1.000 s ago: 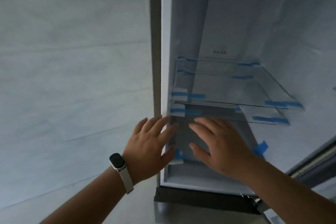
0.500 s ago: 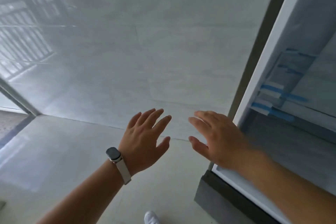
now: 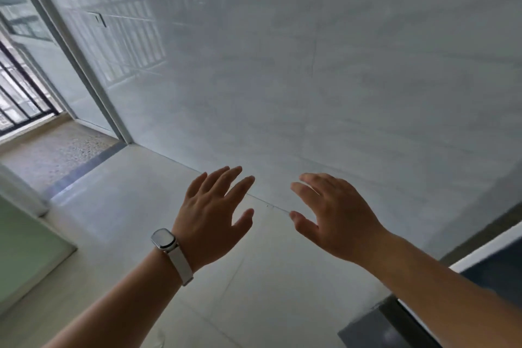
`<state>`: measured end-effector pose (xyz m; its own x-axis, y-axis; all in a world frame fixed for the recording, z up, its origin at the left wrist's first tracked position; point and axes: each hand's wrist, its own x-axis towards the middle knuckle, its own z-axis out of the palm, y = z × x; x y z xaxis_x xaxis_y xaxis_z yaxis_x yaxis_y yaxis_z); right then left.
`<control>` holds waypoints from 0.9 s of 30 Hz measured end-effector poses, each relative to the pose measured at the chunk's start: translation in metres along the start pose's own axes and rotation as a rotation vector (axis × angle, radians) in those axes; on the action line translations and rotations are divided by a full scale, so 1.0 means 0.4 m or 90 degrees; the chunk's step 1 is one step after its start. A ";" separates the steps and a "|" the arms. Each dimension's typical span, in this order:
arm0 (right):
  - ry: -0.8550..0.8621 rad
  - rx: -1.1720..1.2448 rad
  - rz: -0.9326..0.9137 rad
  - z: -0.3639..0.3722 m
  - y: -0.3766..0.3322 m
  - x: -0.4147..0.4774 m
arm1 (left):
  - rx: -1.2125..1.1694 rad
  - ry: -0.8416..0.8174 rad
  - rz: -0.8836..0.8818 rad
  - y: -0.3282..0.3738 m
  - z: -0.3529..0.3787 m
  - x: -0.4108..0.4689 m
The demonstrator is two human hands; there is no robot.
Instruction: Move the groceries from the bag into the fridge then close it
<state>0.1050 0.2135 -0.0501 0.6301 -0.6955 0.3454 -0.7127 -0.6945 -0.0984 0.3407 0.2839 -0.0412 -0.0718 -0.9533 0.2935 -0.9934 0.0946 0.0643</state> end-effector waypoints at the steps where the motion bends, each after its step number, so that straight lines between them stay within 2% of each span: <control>1: -0.006 -0.001 -0.006 0.015 -0.033 0.030 | -0.001 0.001 -0.007 -0.044 -0.002 -0.010; 14: -0.053 0.014 -0.129 0.197 -0.487 0.399 | -0.006 0.035 -0.161 -0.588 -0.034 -0.202; 27: -0.112 0.077 -0.416 0.351 -0.933 0.656 | 0.046 0.081 -0.452 -0.894 -0.116 -0.538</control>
<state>0.5797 0.2643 -0.0535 0.9670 -0.1393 0.2134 -0.1364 -0.9902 -0.0281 0.7156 0.4685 -0.0832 0.5998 -0.7365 0.3128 -0.8000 -0.5585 0.2192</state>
